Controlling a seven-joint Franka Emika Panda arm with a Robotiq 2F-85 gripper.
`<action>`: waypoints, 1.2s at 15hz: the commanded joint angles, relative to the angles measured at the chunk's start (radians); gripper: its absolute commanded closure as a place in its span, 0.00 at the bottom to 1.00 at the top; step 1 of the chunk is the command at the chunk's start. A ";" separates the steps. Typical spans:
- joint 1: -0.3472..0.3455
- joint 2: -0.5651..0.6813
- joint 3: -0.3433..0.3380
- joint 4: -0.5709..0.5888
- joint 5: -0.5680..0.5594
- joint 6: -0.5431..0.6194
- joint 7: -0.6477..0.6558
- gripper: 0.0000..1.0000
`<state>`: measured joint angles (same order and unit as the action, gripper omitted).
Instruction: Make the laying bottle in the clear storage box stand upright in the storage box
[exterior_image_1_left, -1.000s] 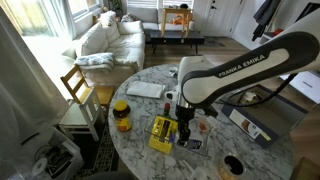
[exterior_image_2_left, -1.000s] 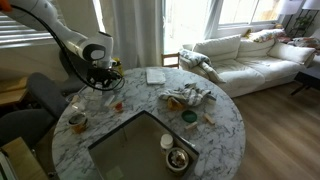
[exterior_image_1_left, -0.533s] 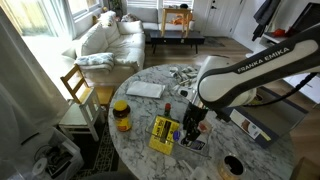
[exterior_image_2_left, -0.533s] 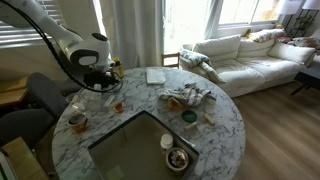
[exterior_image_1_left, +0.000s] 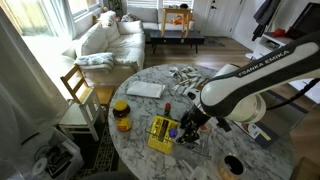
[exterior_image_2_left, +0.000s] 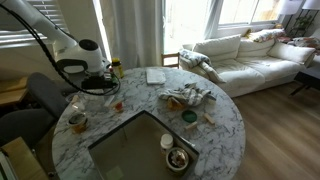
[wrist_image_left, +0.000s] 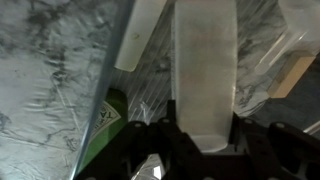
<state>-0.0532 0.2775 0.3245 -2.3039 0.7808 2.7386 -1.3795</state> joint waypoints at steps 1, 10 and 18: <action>0.021 -0.001 -0.020 0.003 0.004 -0.005 0.000 0.56; -0.057 0.064 0.077 0.071 0.331 0.039 -0.289 0.81; -0.075 0.148 0.115 0.139 0.631 0.111 -0.601 0.81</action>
<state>-0.0990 0.3763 0.4030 -2.2087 1.2749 2.8125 -1.8386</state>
